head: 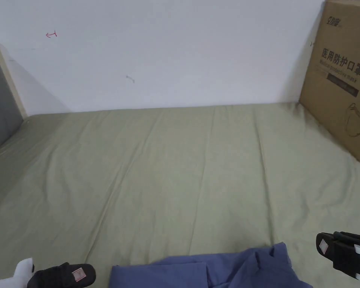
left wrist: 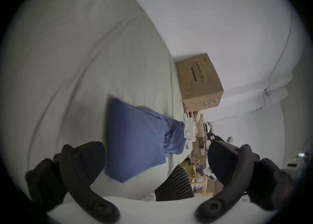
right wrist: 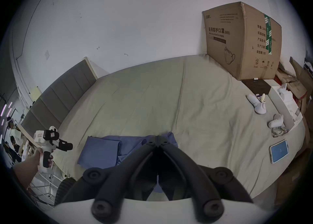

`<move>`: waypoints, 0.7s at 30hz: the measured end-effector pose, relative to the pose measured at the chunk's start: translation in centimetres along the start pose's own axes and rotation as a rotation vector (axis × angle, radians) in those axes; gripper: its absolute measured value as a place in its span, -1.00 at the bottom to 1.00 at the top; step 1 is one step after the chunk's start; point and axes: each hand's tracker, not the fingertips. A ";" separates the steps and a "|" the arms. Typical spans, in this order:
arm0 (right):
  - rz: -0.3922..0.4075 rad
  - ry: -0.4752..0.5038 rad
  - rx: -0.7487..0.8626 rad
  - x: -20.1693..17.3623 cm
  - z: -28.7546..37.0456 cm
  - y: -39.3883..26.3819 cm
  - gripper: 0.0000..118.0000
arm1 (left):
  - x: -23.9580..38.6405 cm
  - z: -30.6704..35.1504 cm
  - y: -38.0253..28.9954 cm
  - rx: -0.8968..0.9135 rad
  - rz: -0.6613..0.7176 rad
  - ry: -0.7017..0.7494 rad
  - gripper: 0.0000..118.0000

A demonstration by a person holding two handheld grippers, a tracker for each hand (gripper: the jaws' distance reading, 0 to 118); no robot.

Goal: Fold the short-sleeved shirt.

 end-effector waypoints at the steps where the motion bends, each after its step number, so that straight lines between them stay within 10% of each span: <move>1: 0.008 -0.003 -0.005 -0.1 0.0 0.0 -1.00 | -1.0 -0.4 -0.1 -0.008 0.027 0.001 1.00; 13: 0.036 -0.034 -0.052 -1.5 -0.1 0.5 -1.00 | -6.8 -11.6 0.5 -0.202 0.157 -0.325 0.99; 14: 0.043 -0.030 -0.054 -1.8 -0.1 0.6 -1.00 | -7.0 -11.7 0.7 -0.194 0.149 -0.356 0.86; 17: 0.061 -0.018 -0.057 -2.4 -0.2 0.6 -1.00 | -8.5 -12.0 0.5 -0.163 0.148 -0.140 -0.91; 21: 0.063 0.001 -0.067 -2.6 -0.7 0.5 -1.00 | -7.4 -12.0 0.7 -0.197 0.002 -0.018 -0.90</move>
